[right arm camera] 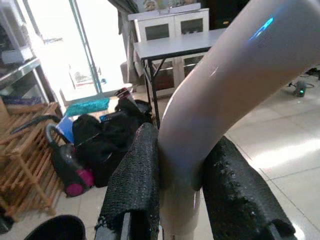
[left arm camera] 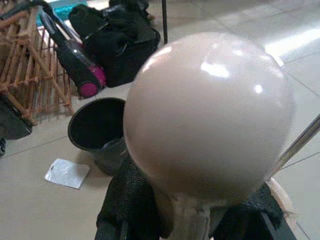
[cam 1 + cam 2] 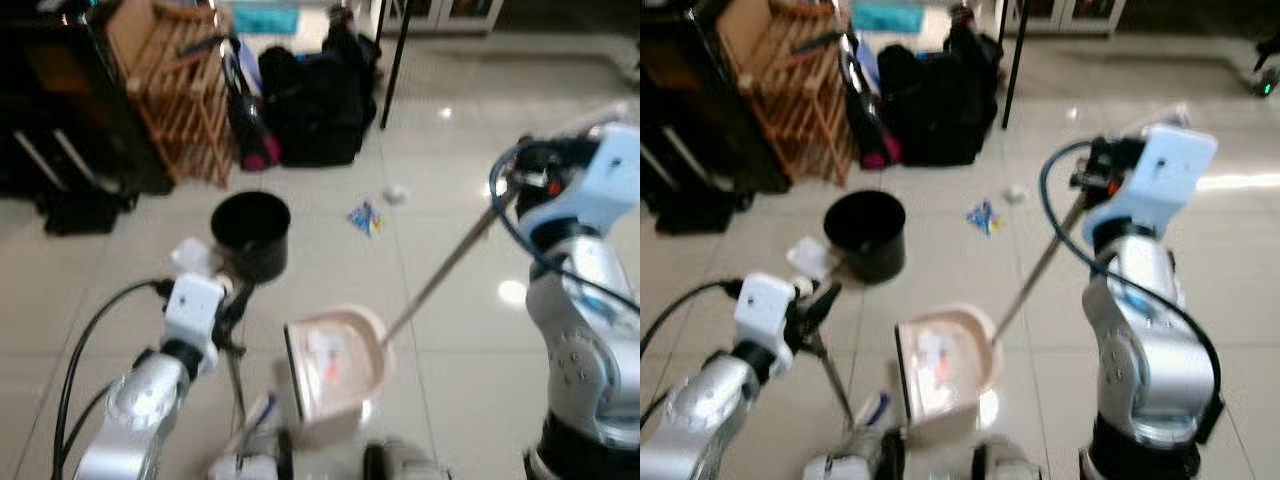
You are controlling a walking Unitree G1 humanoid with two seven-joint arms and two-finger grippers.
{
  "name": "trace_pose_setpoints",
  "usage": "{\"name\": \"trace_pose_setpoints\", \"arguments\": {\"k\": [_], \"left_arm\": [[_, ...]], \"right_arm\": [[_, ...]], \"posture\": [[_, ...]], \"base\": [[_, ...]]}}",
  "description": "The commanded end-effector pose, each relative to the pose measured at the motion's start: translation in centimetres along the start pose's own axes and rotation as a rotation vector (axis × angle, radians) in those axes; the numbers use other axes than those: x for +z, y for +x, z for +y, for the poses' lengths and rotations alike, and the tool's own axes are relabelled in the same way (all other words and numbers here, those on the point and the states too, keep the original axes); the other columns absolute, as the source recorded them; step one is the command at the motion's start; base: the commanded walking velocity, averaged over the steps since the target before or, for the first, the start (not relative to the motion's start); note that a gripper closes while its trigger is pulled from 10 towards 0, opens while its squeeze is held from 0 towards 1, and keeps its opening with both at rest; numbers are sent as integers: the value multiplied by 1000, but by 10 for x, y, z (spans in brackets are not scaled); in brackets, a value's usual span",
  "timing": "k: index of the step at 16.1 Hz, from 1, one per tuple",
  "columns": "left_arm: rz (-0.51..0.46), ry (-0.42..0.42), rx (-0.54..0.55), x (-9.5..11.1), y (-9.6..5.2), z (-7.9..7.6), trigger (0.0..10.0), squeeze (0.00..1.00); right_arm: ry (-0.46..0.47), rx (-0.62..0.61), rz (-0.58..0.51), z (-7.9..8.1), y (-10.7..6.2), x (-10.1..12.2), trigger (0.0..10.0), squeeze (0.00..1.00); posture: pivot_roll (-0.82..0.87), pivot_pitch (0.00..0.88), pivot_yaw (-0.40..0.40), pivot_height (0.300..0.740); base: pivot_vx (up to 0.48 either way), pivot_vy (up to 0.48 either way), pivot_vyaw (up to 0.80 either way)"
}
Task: Sweep floor
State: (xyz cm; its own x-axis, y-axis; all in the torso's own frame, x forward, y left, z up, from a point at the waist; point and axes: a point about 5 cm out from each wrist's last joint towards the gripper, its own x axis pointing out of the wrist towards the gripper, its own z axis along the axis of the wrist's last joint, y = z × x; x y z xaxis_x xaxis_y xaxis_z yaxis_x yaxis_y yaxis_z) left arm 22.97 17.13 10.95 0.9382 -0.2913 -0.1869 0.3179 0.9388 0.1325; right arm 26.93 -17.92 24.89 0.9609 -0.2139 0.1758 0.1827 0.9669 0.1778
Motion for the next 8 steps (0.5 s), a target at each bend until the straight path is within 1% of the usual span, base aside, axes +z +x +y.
{"name": "trace_pose_setpoints", "arguments": {"k": [1, 2, 6, 8], "left_arm": [[-32, 11, 15, 9, -1, 3, 10000, 0], [-31, 19, 20, 10, 1, 3, 10000, 0], [-38, 28, 14, 10, 5, 4, 10000, 0], [-50, 24, 6, 13, 7, 4, 10000, 0]], "right_arm": [[47, -33, -37, -5, 3, 9, 10000, 0], [59, -35, -49, -6, 6, 13, 10000, 0], [86, -8, -75, -5, 17, 30, 10000, 0], [112, -29, -85, -8, 24, 39, 10000, 0]], "posture": [[-58, 213, -7, 740], [-55, 204, 7, 740], [-62, 196, 11, 740], [-59, 195, 11, 740]], "base": [[0, 0, 0], [0, 0, 0], [0, 0, 0], [0, 0, 0]]}}
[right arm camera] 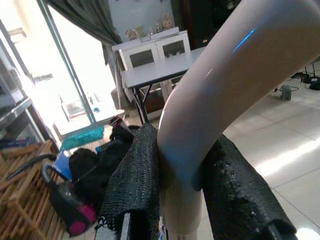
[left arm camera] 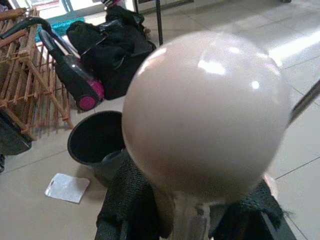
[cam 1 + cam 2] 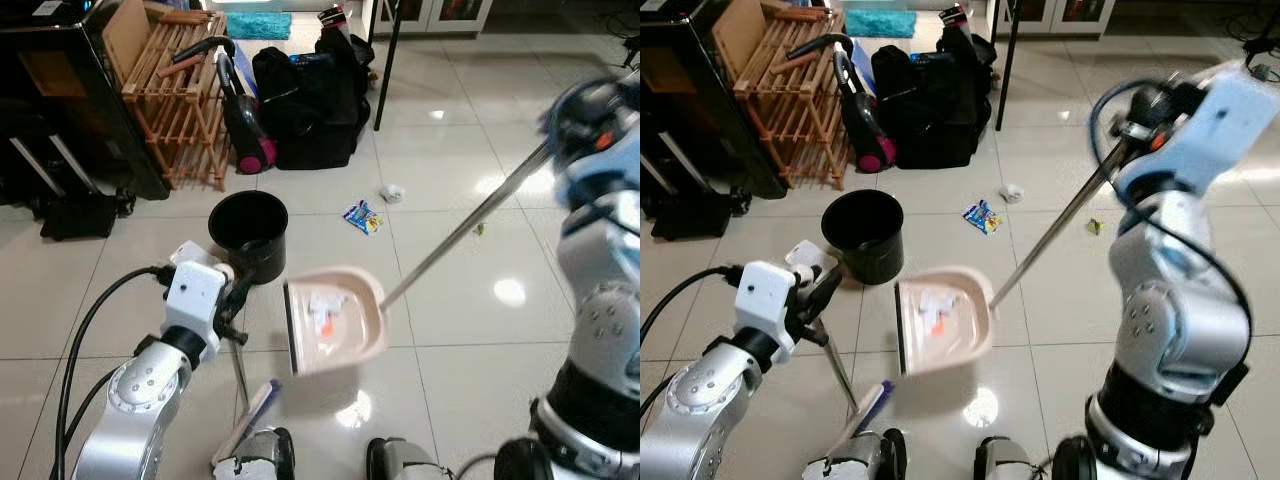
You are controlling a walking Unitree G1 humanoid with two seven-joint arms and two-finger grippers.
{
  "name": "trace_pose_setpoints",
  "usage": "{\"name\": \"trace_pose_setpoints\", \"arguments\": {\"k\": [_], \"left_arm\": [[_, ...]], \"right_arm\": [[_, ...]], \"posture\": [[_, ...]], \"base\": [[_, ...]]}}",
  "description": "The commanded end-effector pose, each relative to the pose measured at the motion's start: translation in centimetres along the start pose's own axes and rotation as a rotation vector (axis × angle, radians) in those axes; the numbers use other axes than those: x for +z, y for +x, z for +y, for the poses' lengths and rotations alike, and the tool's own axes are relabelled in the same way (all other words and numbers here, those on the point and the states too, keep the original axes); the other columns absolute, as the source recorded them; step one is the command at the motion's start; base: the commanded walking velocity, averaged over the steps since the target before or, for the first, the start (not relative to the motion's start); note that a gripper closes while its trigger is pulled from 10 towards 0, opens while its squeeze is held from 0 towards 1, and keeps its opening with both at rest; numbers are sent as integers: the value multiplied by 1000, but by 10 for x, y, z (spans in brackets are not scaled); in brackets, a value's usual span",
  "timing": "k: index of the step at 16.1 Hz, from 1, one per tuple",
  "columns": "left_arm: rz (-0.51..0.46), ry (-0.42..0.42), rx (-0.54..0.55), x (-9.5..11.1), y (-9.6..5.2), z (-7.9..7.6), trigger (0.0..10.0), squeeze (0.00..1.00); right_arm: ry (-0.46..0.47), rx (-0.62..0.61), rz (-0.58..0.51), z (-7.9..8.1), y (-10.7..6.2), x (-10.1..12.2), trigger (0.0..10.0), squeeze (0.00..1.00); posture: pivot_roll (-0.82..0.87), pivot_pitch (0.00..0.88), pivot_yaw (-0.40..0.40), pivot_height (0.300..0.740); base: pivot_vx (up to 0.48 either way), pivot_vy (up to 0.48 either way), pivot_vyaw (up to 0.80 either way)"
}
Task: Sweep floor
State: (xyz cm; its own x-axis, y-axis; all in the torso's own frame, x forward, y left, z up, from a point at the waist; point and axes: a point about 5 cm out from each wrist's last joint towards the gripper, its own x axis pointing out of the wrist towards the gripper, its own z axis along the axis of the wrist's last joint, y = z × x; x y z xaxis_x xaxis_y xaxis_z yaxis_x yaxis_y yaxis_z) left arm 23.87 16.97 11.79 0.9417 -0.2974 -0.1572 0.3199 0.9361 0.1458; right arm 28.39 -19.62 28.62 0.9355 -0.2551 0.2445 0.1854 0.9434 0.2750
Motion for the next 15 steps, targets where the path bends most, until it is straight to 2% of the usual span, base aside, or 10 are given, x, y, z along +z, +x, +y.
{"name": "trace_pose_setpoints", "arguments": {"k": [1, 5, 7, 10, 15], "left_arm": [[-23, 6, 8, 4, -1, 2, 10000, 0], [-20, 7, 6, 3, 0, 2, 10000, 0], [-24, 8, 5, 5, 1, 3, 10000, 0], [-26, 7, 6, 4, 1, 4, 10000, 0], [-25, 15, 9, 4, 2, 7, 10000, 0]], "right_arm": [[13, -3, -18, 0, 3, 7, 10000, 0], [23, 28, -46, 8, 14, 20, 10000, 0], [37, 47, -82, 15, 21, 34, 10000, 0], [45, 73, -109, 22, 29, 48, 10000, 0], [75, 79, -131, 25, 34, 55, 10000, 0]], "posture": [[-57, 194, 13, 740], [-49, 180, 16, 740], [-48, 177, 20, 740], [-46, 167, 21, 740], [-36, 148, 27, 740]], "base": [[266, 0, 0], [332, 0, 0], [351, 0, 0], [352, 0, 798], [351, 0, 0]]}}
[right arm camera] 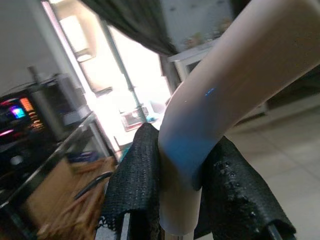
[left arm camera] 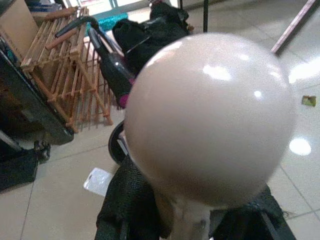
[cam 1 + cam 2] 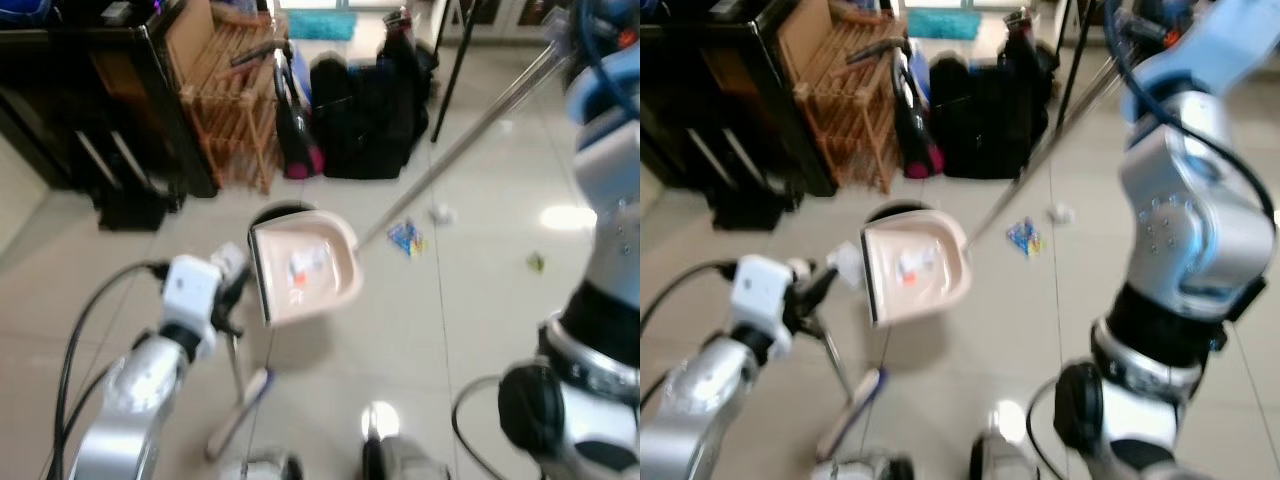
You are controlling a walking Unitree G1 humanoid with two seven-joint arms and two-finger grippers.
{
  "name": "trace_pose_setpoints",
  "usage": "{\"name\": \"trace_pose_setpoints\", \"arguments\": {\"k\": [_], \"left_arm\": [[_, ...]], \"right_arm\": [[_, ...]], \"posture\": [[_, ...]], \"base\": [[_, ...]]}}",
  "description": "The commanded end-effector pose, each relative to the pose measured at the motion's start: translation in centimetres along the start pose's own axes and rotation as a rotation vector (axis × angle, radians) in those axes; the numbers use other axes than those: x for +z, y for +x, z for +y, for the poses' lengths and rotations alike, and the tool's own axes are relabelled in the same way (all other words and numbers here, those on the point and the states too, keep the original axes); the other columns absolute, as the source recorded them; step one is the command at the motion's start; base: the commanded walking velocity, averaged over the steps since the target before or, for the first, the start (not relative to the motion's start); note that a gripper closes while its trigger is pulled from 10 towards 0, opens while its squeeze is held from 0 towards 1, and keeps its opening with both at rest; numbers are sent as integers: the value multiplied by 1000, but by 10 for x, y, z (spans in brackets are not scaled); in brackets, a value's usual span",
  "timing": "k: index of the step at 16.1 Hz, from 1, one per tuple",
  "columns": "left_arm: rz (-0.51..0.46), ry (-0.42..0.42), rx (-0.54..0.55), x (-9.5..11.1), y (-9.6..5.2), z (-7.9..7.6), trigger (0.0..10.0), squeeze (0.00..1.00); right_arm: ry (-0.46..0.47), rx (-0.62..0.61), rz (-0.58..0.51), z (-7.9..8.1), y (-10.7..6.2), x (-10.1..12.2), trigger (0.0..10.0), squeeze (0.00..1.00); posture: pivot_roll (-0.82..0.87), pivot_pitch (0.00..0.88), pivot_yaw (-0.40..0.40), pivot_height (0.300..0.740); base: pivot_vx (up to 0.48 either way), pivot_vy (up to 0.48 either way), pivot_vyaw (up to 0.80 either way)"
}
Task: Sweep floor
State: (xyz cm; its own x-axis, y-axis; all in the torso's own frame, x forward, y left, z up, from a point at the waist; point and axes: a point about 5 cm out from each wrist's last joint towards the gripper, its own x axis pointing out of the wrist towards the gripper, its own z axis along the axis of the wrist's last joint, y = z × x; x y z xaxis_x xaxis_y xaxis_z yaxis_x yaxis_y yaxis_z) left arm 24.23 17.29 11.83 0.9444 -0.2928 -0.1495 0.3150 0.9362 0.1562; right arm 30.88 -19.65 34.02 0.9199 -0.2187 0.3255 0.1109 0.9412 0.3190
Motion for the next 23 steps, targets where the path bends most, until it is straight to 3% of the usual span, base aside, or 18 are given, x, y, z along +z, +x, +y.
{"name": "trace_pose_setpoints", "arguments": {"k": [1, 8, 16, 23], "left_arm": [[-20, 7, 3, 4, 0, 3, 10000, 0], [-17, 6, 1, 1, 1, 3, 10000, 0], [-15, 0, -4, 0, 0, 3, 10000, 0], [-10, 0, -3, -3, -4, 2, 10000, 0]], "right_arm": [[17, 29, -66, 9, -1, 13, 10000, 0], [31, 61, -91, 17, 5, 20, 10000, 0], [18, 45, -92, 18, 8, 17, 10000, 0], [30, 84, -113, 27, 5, 10, 10000, 0]], "posture": [[-35, 146, 27, 740], [-36, 135, 26, 740], [-38, 136, 26, 740], [-33, 120, 16, 740]], "base": [[349, 0, 0], [351, 0, 0], [353, 0, 0], [356, 0, 0]]}}
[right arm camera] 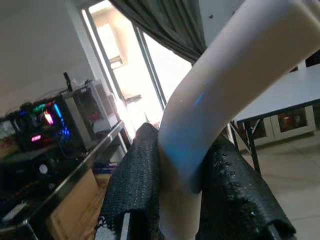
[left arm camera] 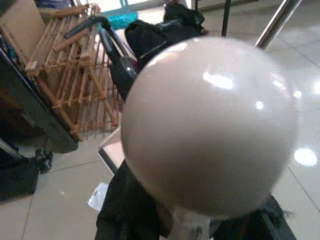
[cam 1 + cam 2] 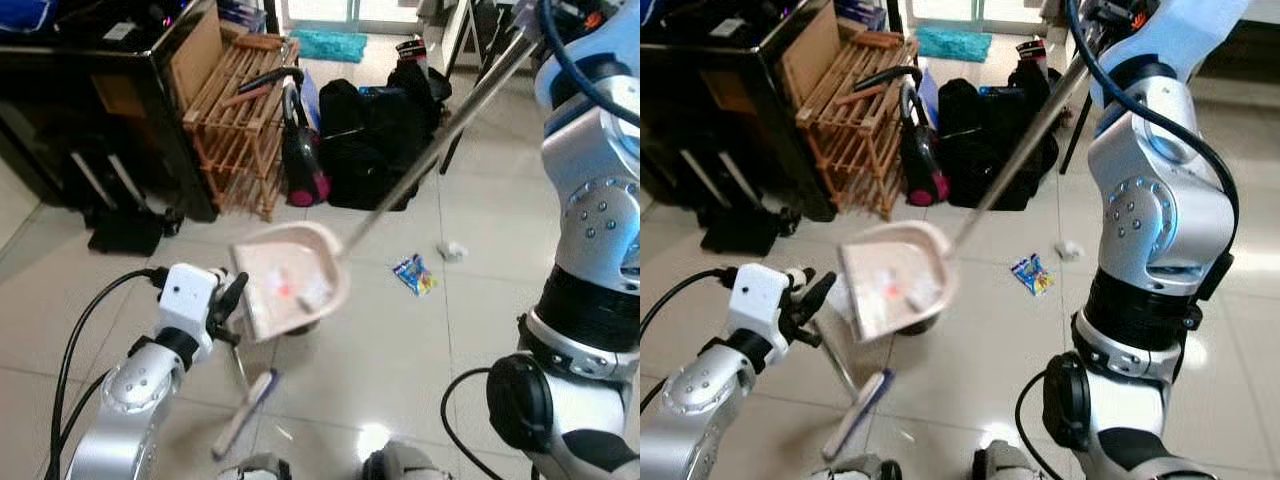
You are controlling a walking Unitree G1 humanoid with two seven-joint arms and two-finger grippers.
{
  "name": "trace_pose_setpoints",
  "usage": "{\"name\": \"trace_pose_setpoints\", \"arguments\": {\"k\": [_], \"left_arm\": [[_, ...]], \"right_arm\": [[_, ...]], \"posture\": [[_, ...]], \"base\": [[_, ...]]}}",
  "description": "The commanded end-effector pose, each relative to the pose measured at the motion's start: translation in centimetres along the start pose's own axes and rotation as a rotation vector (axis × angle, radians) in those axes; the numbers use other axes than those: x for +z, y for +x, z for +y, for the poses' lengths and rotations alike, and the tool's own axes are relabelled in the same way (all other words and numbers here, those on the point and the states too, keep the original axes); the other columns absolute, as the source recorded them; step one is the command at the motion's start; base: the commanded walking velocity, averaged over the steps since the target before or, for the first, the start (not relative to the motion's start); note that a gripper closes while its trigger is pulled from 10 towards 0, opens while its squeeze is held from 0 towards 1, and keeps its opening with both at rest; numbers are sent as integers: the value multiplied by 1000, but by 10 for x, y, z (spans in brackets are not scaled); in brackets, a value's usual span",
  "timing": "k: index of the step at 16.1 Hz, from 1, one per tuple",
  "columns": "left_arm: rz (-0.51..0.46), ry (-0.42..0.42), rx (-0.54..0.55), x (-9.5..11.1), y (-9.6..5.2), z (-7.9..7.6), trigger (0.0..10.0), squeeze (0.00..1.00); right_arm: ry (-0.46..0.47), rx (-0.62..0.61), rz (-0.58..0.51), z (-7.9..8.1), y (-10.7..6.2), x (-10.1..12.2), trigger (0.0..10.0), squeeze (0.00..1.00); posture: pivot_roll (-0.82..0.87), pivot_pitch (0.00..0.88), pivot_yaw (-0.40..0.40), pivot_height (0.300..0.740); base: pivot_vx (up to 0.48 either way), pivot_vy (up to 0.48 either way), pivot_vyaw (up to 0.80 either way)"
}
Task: Sweep floor
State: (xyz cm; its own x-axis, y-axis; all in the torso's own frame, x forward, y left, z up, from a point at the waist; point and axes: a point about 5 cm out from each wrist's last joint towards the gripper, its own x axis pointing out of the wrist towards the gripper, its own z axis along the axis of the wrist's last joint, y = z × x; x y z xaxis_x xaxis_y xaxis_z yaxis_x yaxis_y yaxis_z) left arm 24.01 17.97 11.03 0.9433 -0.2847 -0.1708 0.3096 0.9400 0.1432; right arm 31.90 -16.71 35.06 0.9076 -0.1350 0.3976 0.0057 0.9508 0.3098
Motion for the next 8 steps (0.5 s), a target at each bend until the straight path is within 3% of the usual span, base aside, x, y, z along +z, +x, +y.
{"name": "trace_pose_setpoints", "arguments": {"k": [1, 8], "left_arm": [[-31, 13, -5, 6, -2, -2, 10000, 0], [-30, 13, -2, 5, -4, -1, 10000, 0]], "right_arm": [[0, -12, -75, -3, -2, 11, 10000, 0], [-3, 18, -93, 3, -4, 4, 10000, 0]], "posture": [[-30, 117, 13, 740], [-25, 97, 9, 740]], "base": [[352, 0, 0], [354, 0, 0]]}}
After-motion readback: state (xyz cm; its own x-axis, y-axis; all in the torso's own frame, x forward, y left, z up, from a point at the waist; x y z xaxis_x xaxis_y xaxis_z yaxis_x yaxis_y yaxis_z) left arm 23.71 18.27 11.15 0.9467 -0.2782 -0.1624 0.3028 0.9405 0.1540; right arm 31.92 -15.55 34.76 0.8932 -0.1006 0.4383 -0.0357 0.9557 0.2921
